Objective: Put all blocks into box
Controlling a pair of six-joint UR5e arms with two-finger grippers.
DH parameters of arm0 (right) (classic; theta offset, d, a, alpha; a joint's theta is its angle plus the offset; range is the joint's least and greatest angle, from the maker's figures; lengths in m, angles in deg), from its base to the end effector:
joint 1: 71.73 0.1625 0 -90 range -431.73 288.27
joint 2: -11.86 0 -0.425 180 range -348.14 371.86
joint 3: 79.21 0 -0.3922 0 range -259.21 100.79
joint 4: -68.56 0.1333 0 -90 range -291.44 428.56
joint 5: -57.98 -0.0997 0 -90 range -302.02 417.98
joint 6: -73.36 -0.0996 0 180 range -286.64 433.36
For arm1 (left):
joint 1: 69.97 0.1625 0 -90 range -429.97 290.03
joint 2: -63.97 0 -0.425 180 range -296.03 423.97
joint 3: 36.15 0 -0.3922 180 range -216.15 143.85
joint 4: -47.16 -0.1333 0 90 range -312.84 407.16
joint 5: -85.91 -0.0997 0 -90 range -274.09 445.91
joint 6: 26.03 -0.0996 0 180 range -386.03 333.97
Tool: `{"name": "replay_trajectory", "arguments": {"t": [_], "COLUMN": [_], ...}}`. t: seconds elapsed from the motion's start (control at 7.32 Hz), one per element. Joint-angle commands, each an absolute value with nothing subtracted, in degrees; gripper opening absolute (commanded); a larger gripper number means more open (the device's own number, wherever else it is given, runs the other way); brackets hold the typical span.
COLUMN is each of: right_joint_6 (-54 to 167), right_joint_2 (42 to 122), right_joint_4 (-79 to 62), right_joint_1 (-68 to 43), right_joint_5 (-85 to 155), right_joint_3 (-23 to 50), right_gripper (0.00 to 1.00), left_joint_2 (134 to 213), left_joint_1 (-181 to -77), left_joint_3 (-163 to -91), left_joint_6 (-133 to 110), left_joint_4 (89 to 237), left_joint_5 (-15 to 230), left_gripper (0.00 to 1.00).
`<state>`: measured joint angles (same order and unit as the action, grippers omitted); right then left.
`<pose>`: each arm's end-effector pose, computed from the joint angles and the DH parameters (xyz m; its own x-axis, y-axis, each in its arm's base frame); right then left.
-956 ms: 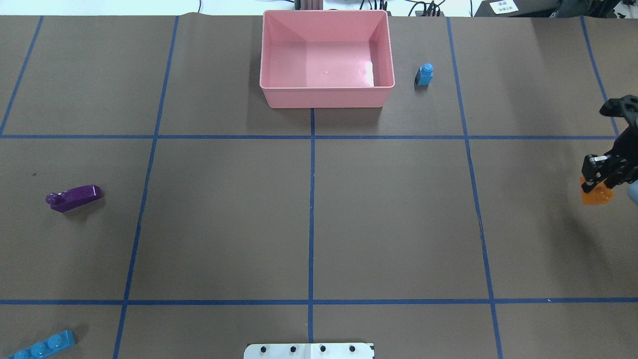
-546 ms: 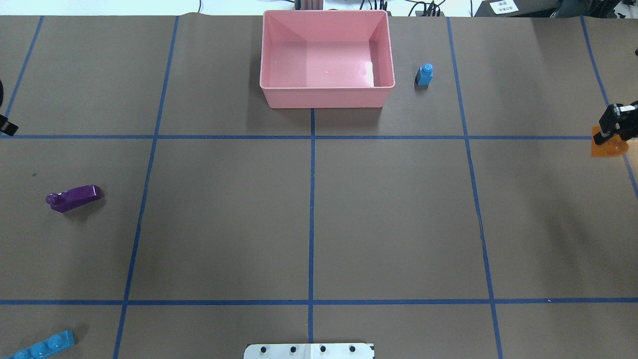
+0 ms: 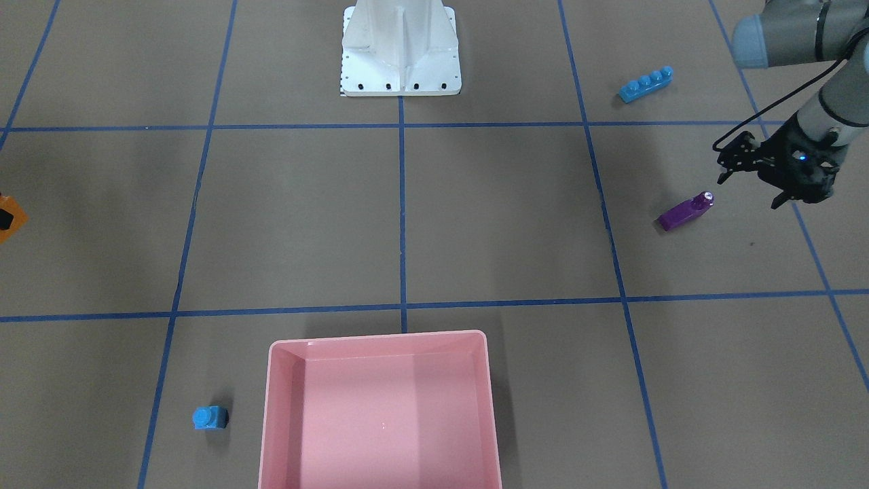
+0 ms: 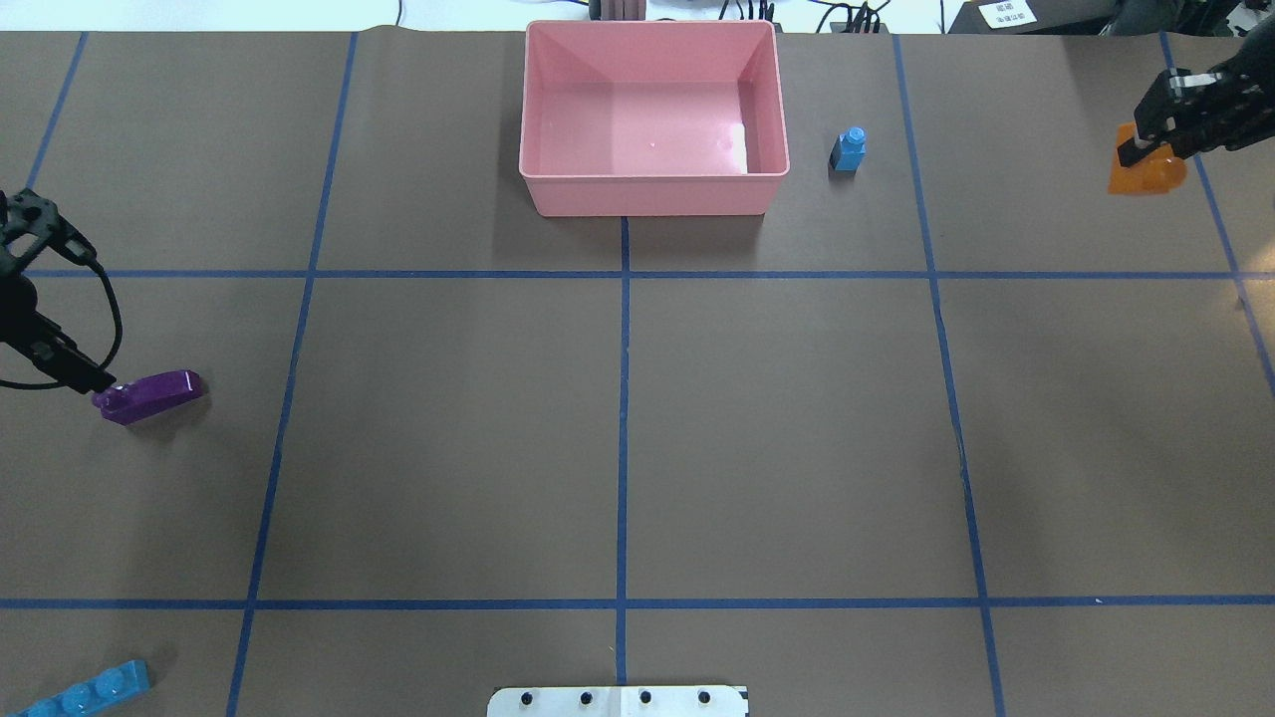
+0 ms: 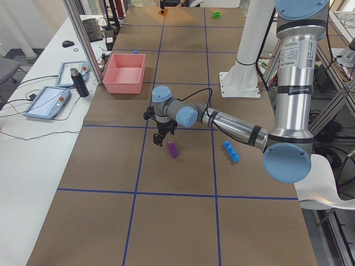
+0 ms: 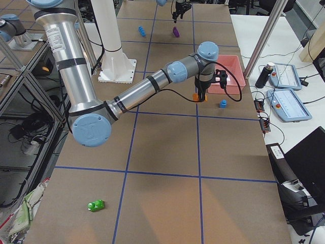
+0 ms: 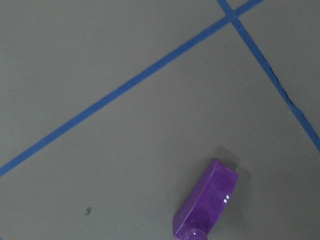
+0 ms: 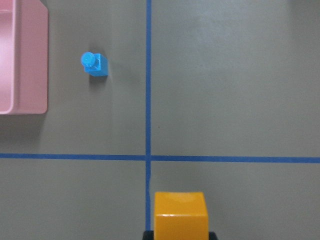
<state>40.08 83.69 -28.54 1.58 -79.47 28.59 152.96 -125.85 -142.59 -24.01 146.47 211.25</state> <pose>-0.1062 -0.5630 0.3468 0.5941 0.0131 0.8043 -0.0891 0.9948 0.0496 0.2151 -0.4524 0.5152 0.5572 0.6311 -0.5398 -0.4901 0.7746 0.3997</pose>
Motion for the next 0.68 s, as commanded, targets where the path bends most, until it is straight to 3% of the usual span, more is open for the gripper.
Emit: {"name": "replay_trajectory", "arguments": {"t": [0.0,0.55], "right_joint_6": [36.37,32.84], "right_joint_2": [79.11,76.02], "right_joint_4": [-28.47,-28.38], "right_joint_1": [0.43,-2.56], "right_joint_5": [-79.4,-78.87], "right_joint_3": [28.11,27.75], "right_gripper": [0.0,0.0], "left_joint_2": [152.91,155.01], "left_joint_1": [-121.49,-119.47], "left_joint_3": [-141.27,-138.55], "left_joint_6": [-24.0,-24.27], "left_joint_4": [147.0,147.0], "left_joint_5": [210.63,203.59], "left_gripper": [1.0,1.0]}}
